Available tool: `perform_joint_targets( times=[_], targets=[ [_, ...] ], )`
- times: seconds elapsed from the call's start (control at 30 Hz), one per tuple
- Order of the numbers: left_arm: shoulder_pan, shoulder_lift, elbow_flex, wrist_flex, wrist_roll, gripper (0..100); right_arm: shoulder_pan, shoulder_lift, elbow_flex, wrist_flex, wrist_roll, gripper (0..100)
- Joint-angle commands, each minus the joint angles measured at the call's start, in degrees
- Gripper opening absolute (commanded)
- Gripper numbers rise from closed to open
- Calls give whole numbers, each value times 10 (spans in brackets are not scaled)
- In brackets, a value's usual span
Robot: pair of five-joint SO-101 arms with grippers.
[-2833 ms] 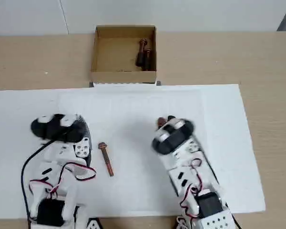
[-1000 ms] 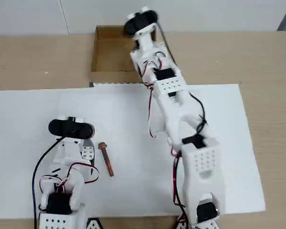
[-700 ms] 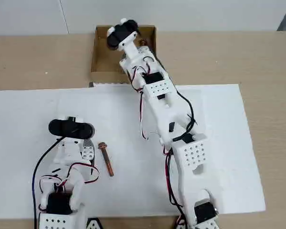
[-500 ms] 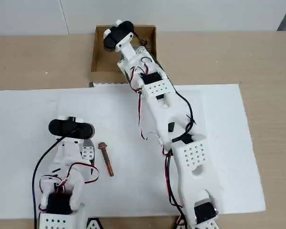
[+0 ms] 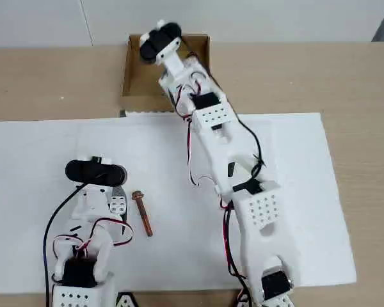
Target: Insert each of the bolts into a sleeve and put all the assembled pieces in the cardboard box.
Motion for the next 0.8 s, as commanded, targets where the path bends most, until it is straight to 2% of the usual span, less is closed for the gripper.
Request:
perform_joint_targets(
  times=[0.0, 0.57, 0.77],
  targets=[
    [-2, -4, -2, 4, -3, 6, 9, -90, -33, 51, 4, 6],
    [-3, -4, -2, 4, -2, 6, 15, -336, -33, 429, -2, 2],
    [-4, -4, -2, 4, -2, 6, 44, -395, -33, 535, -86, 3]
  ],
)
